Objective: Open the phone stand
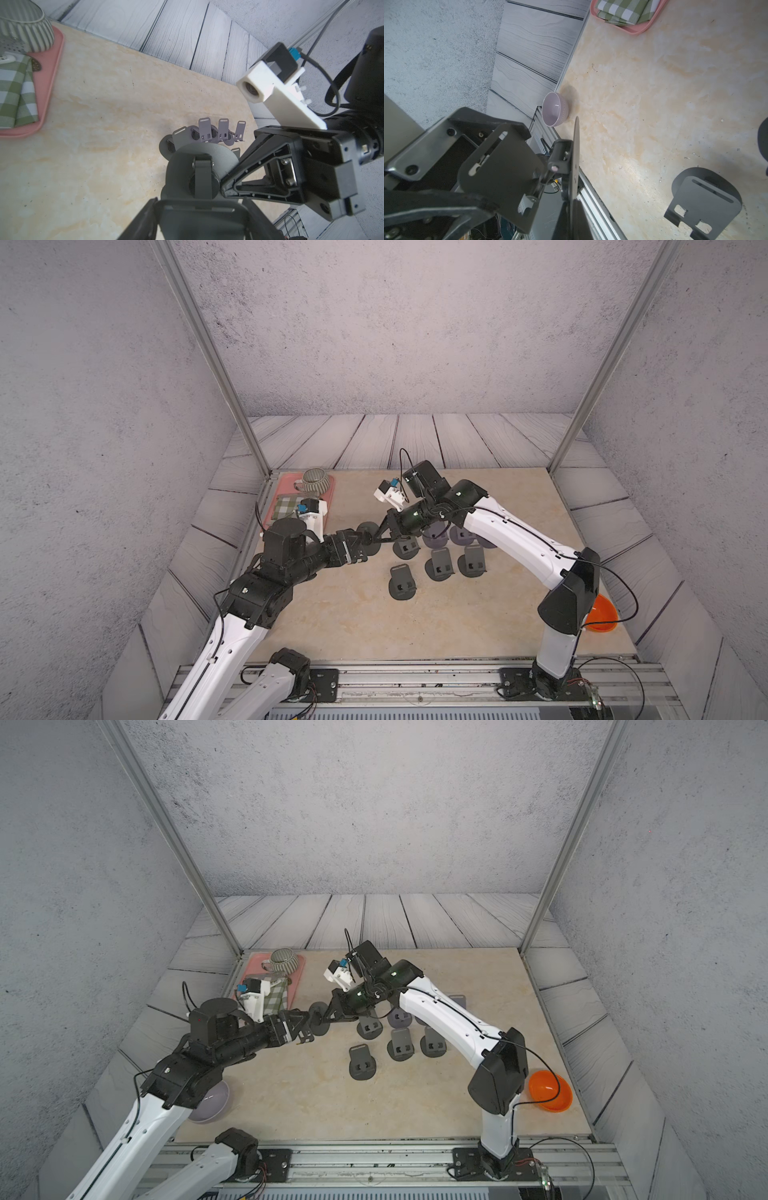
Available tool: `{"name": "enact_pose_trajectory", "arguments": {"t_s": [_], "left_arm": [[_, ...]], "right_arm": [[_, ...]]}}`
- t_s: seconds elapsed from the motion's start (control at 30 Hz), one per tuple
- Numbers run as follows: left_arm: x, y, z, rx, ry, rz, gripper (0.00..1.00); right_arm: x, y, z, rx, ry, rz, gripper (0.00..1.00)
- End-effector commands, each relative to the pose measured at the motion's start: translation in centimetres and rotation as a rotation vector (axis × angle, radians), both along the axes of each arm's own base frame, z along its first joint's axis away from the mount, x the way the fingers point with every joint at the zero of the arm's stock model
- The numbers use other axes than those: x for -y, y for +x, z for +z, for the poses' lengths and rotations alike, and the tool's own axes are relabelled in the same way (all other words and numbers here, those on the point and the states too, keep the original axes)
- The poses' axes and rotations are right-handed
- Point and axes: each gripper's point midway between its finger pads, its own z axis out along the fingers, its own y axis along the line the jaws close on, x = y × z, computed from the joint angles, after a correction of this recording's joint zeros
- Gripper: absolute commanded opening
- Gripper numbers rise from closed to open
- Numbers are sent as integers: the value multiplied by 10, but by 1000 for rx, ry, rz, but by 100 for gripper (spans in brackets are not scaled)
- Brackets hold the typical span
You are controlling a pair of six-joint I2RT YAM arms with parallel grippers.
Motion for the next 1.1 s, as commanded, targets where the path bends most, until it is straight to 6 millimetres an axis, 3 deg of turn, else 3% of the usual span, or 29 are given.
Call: {"name": "enact_pose_trajectory", "arguments": {"t_s": [0.0, 0.6, 0.7, 0.77, 0.8, 0.87, 0.93, 1.07], "left_arm": [[-11, -18, 13, 47, -9, 10, 55], [-11, -20, 5, 31, -5, 7, 53], [-9, -19, 3, 18, -1, 0, 53], [-10, -17, 0, 3, 13, 7, 52], [-11, -15, -3, -7, 26, 14, 52], [-13, -12, -8, -28, 55, 28, 51], [-16, -9, -14, -53, 88, 43, 51], [-19, -3, -24, -94, 129, 63, 51]], "right_arm": [[52, 75, -40, 16, -180, -286, 0], [46, 67, -38, -19, -128, -270, 0], [44, 66, -34, -18, -111, -258, 4], [42, 63, -31, -13, -100, -247, 15], [42, 62, -30, -8, -95, -242, 32], [44, 60, -26, 5, -91, -238, 74], [49, 59, -23, 25, -98, -239, 99], [61, 52, -22, 59, -129, -235, 99]]}}
